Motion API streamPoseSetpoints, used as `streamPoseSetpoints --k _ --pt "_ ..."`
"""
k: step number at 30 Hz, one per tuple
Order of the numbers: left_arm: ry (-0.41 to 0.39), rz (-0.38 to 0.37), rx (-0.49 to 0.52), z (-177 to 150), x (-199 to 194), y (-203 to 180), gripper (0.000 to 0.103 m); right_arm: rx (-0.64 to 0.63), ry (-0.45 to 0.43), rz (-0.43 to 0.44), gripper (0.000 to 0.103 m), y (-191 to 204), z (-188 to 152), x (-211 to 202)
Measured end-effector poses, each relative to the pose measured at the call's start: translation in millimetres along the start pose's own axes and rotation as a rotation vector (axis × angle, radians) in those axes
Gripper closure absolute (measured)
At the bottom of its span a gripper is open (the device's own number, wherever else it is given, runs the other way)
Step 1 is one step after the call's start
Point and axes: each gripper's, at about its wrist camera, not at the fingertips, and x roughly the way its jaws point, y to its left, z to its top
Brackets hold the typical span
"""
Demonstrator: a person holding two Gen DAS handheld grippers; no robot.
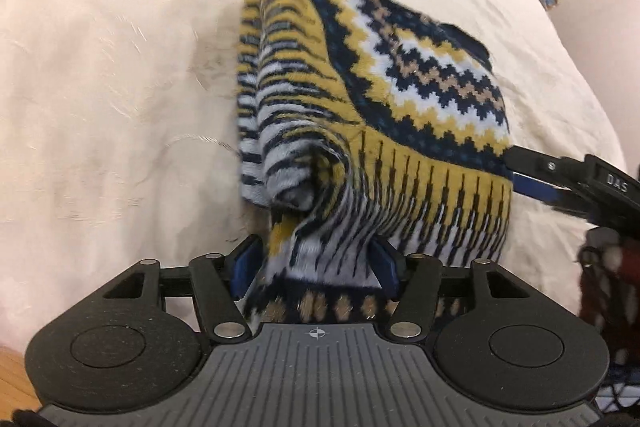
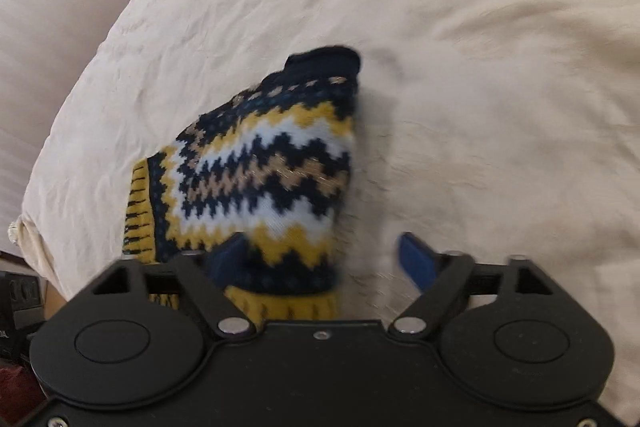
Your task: Fold small clothes
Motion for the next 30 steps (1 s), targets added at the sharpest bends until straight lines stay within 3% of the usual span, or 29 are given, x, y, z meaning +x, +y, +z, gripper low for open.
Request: streamPoseSetpoints --k 2,5,9,12,16,19,24,30 --pt "-0.057 0.058 0.038 -6 -15 -8 0.044 -0.041 -0.029 -0.013 0.009 4 -7 -12" --pt "-0.172 0.107 0.093 -9 -35 -46 0.031 -0.082 -0.082 -0.014 0.000 12 -12 -25" --pt "-0.275 0.172 0.149 3 -54 -74 0.029 -0.122 -0.150 -0.034 0.000 17 -21 -42" --pt "-0.309 0.239 0.190 15 -59 -97 0.025 -0.153 -0.199 -0.102 0.000 28 -22 -48" --pt "-0.364 0.292 0.244 24 -65 -118 0.008 -0.205 -0.255 -0.153 0.000 41 -21 -58" --pt "-0.393 0.310 0.258 29 -66 -128 0.008 -0.230 -0.287 -0.184 0.000 46 -16 -58" --pt "-0.377 0.319 0.240 33 -72 -128 0.008 -0.206 -0.237 -0.239 0.000 43 11 -23" --pt "-0.330 0.366 0.215 35 -62 -123 0.008 -0.239 -0.093 -0.335 0.000 32 28 35"
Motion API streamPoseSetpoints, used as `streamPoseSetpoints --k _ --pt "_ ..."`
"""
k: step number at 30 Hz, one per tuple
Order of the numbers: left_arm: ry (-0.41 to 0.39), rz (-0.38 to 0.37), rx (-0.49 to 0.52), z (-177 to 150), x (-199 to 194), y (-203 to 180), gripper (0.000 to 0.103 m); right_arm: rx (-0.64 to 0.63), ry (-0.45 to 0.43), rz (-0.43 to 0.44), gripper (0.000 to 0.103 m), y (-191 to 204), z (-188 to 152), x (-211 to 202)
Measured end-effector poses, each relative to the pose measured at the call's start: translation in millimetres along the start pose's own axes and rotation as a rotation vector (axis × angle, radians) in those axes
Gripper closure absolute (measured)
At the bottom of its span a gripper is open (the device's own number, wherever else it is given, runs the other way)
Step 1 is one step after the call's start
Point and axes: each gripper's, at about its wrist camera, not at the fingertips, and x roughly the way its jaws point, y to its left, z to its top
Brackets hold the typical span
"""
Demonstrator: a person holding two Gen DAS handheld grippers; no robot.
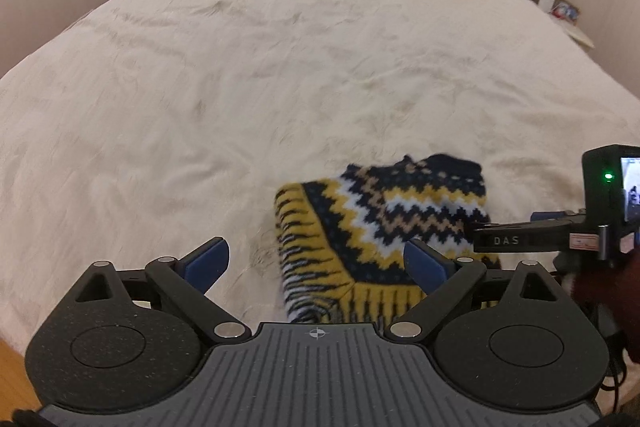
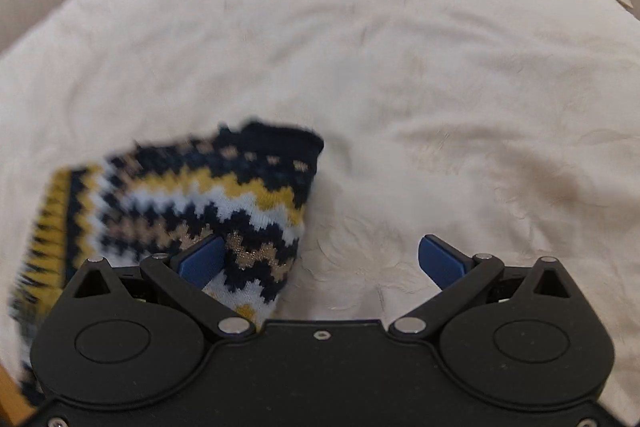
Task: Fold small clothes
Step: 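Release the bundle and pull both grippers back from it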
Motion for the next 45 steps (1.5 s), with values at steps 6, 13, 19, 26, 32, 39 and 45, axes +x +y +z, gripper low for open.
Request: streamPoseSetpoints --k 6,13,19,26,32,39,45 --pt "0.016 0.035 -0.055 0 1 3 0.008 -0.011 -0.017 0.002 0.000 3 0 -7" --pt "-0.023 0.042 -0.109 8 -19 6 0.008 -0.014 -0.238 0.057 0.000 -2 -10 -92" --pt "-0.027 0.029 -0.135 10 -41 0 0.009 0.034 -0.345 0.069 0.000 -2 -16 -146" --pt "0.003 0.203 -0.044 6 -58 -18 0.009 0.099 -0.280 0.044 0.000 3 -30 -166" --pt "0.036 0.184 0.001 -5 -62 -16 0.009 0.141 -0.211 0.088 0.000 10 -51 -174" --pt "0.098 0.129 -0.012 -20 -65 -2 0.009 0.112 -0.171 0.078 0.001 31 -71 -184" --pt "0.142 0.089 -0.012 -33 -73 12 0.009 0.113 -0.146 0.047 0.001 51 -82 -195"
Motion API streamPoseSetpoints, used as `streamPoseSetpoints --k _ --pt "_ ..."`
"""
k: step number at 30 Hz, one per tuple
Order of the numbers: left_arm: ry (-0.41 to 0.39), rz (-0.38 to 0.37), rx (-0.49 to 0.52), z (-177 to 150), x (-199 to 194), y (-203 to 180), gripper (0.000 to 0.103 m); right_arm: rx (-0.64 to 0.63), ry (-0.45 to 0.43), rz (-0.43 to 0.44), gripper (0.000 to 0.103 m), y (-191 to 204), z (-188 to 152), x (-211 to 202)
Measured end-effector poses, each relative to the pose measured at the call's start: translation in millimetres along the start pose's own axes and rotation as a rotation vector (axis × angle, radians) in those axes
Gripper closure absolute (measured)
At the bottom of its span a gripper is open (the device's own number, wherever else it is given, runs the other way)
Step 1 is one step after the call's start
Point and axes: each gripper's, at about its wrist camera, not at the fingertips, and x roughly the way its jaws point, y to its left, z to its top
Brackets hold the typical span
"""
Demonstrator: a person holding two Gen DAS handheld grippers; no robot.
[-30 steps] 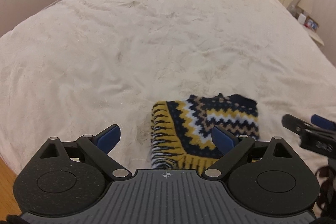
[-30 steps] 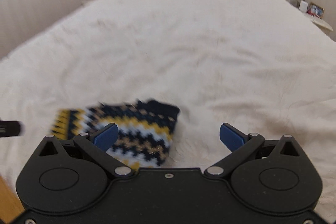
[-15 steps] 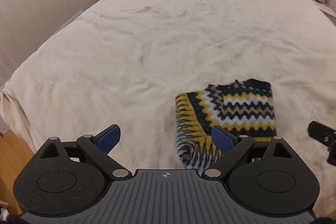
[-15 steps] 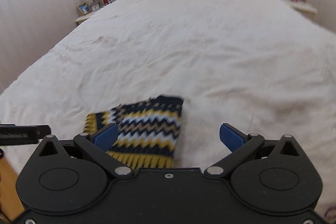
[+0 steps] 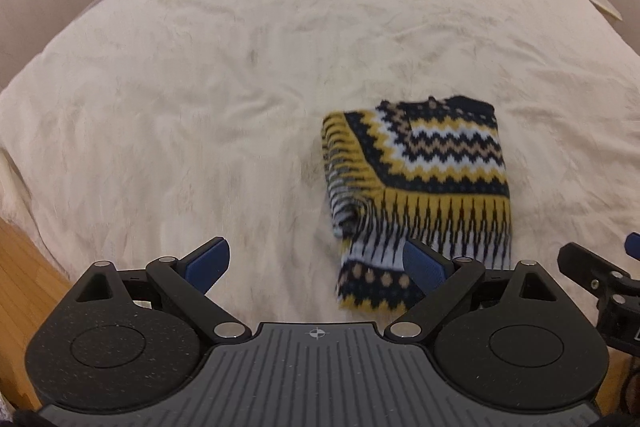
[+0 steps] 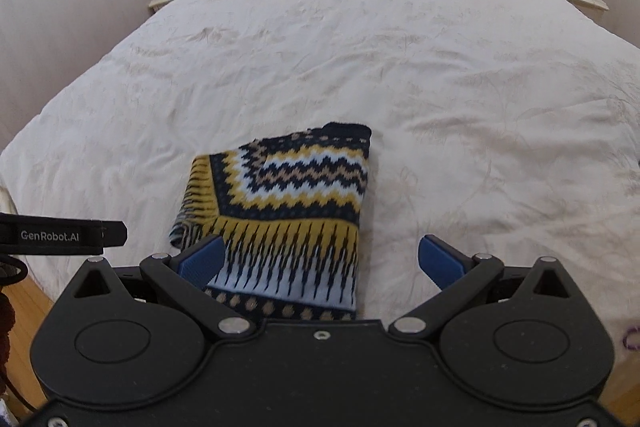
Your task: Fold small clothes
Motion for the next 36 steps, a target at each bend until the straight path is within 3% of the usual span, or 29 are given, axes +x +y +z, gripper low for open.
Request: streamPoseSetpoints --k 12,36 --pt "0.019 -0.050 0.000 -19 -15 13 0.009 0.027 0.004 -0.042 0.001 21 -11 -25" --pt "0.030 -0.061 0.013 -44 -27 13 0.009 0.056 0.011 -0.061 0.001 29 -32 -46"
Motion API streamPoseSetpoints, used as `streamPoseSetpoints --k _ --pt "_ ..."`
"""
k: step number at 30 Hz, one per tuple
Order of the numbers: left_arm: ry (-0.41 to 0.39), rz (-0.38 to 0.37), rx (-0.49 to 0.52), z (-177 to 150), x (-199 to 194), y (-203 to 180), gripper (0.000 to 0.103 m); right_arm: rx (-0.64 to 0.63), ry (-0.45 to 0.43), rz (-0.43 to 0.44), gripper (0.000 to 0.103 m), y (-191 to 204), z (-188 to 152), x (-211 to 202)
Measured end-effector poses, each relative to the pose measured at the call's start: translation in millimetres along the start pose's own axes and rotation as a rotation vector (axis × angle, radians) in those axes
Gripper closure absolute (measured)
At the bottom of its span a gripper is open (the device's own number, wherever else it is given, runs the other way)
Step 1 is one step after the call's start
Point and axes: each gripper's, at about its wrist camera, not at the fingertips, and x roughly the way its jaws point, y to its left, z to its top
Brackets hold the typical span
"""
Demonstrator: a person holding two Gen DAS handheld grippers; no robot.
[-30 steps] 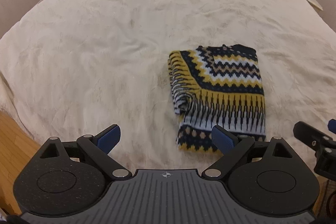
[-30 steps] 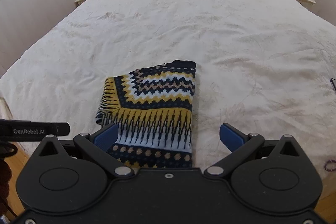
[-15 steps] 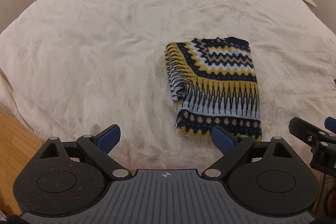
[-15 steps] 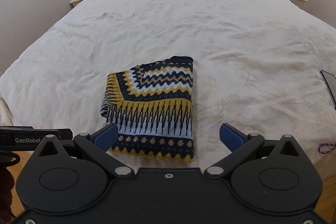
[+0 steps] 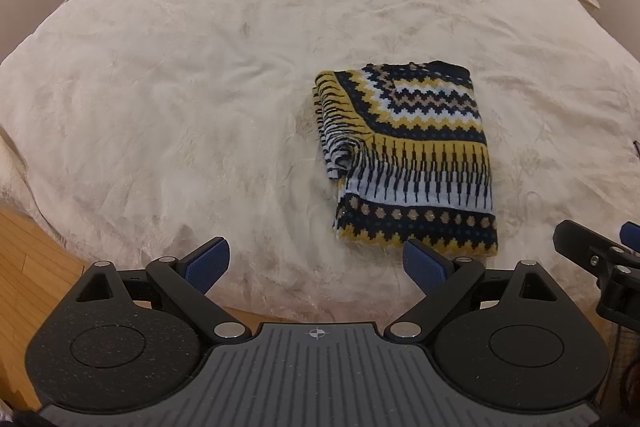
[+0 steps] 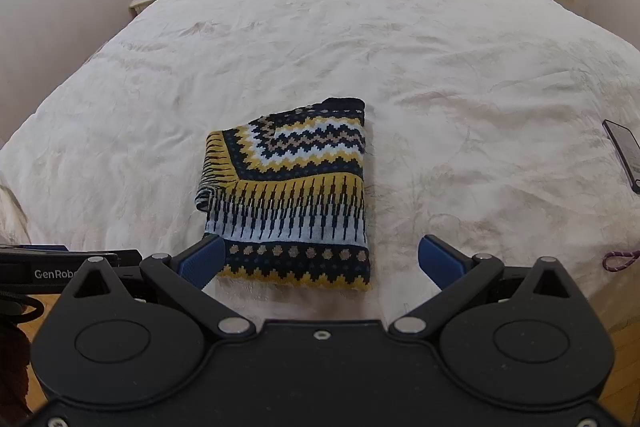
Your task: Fold small clothes
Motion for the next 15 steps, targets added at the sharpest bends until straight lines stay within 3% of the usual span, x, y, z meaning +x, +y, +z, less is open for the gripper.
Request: streamPoseSetpoints --k 15 --pt "-0.008 0.001 0.022 2.6 -0.8 -8.5 0.009 0.017 0.003 0.006 0.001 -5.7 0.6 0.8"
